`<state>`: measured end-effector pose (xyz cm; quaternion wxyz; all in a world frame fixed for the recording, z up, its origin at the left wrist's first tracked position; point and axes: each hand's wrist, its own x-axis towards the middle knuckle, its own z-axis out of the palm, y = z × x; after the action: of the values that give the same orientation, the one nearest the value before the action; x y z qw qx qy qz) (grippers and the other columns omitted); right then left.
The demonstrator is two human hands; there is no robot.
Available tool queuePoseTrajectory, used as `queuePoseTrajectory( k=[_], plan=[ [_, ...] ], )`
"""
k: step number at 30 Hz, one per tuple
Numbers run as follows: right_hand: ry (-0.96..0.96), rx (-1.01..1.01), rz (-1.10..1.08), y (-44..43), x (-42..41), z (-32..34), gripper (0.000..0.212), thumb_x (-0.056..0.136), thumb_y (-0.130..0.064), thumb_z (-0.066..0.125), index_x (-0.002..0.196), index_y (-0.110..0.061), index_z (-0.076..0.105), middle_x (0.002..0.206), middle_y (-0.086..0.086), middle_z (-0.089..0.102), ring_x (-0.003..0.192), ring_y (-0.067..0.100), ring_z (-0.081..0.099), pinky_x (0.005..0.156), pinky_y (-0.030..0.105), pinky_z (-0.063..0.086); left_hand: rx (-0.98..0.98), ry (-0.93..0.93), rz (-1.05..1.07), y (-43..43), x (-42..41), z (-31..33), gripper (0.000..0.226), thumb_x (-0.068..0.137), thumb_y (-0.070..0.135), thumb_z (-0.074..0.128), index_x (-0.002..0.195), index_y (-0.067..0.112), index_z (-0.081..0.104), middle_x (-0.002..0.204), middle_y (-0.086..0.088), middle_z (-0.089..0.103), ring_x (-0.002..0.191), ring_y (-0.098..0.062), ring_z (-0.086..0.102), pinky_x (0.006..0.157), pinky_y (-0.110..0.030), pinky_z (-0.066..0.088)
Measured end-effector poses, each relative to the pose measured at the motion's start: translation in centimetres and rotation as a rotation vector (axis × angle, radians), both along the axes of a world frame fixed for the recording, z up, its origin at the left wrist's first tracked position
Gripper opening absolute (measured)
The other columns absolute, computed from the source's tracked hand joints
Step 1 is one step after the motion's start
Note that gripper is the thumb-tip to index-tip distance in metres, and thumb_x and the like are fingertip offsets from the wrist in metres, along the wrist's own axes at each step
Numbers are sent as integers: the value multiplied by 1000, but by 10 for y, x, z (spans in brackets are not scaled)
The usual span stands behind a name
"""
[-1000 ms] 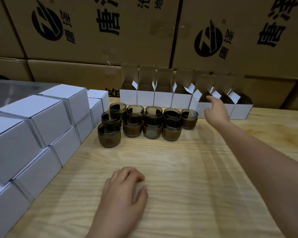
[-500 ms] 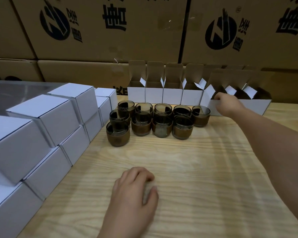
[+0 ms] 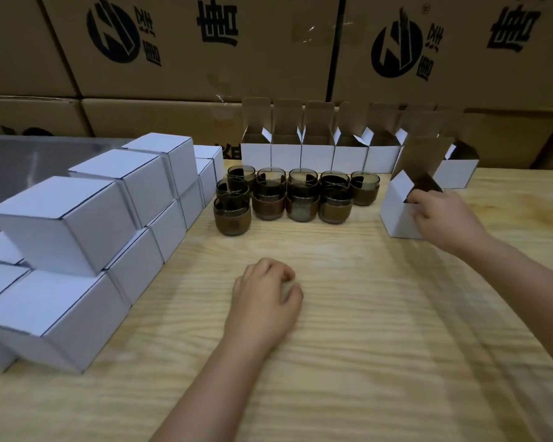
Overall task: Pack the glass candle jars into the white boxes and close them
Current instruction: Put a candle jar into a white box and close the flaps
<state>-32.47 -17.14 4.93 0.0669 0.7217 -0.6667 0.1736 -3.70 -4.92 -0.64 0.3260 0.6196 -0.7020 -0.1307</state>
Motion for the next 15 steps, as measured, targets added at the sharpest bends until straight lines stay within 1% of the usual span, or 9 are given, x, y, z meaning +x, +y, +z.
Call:
queuePoseTrajectory(
  k=[2, 4, 5, 7, 9, 10, 12, 13, 15],
  plan=[
    [28, -66, 34, 35, 20, -5, 23, 97, -18, 41, 114, -13, 57, 97, 10, 59, 97, 30, 44, 66, 36, 35, 23, 20, 10, 1, -1, 3, 28, 93, 40, 49, 114, 25, 59, 113, 13, 54, 113, -9, 44, 97, -25, 29],
    [68, -158, 84, 69, 49, -10, 20, 94, -15, 46, 108, -11, 59, 93, 11, 61, 94, 31, 45, 63, 32, 28, 57, 94, 13, 2, -1, 6, 45, 92, 52, 43, 127, 25, 51, 117, 11, 56, 116, -11, 46, 102, -31, 32],
    [76, -191, 114, 85, 65, -11, 18, 91, -12, 50, 106, -9, 61, 91, 12, 62, 92, 33, 47, 62, 32, 27, 73, 151, -2, 3, -2, 7, 56, 90, 59, 41, 135, 25, 43, 119, 10, 56, 117, -12, 46, 105, -36, 32],
    [70, -223, 167, 112, 97, -12, 18, 82, -6, 60, 99, -6, 64, 84, 15, 64, 86, 36, 52, 60, 36, 34, 76, 245, -60, 6, -2, 8, 76, 83, 72, 36, 145, 28, 27, 129, 8, 52, 120, -13, 48, 108, -44, 30],
    [31, -247, 203, 134, 129, -13, 19, 74, -5, 64, 93, -5, 66, 78, 15, 64, 80, 36, 55, 59, 37, 41, 62, 347, -123, 8, -2, 9, 90, 74, 80, 30, 149, 35, 12, 141, 8, 42, 126, -12, 44, 110, -48, 29],
    [20, -263, 223, 143, 143, -13, 18, 74, -8, 62, 91, -6, 66, 76, 14, 64, 78, 36, 56, 59, 35, 40, 57, 422, -147, 9, -1, 9, 93, 71, 84, 29, 149, 39, 7, 146, 7, 38, 130, -11, 41, 111, -49, 29],
    [7, -281, 239, 153, 168, -12, 21, 77, -15, 50, 89, -8, 67, 75, 10, 65, 78, 33, 56, 58, 30, 33, 47, 553, -179, 9, 0, 9, 93, 69, 88, 29, 148, 45, 5, 150, 7, 33, 136, -12, 36, 112, -49, 29],
    [1, -267, 230, 155, 177, -12, 25, 80, -17, 45, 91, -10, 66, 77, 7, 65, 81, 30, 55, 60, 29, 30, 38, 585, -186, 8, 0, 10, 91, 70, 87, 30, 148, 46, 8, 151, 8, 32, 137, -10, 34, 113, -47, 29],
    [-84, -228, 231, 153, 185, -12, 23, 86, -21, 43, 93, -15, 64, 83, 0, 63, 88, 23, 51, 62, 28, 26, 9, 637, -182, 7, 1, 10, 85, 75, 81, 34, 148, 42, 16, 150, 8, 33, 137, -6, 33, 113, -44, 30]
  ],
)
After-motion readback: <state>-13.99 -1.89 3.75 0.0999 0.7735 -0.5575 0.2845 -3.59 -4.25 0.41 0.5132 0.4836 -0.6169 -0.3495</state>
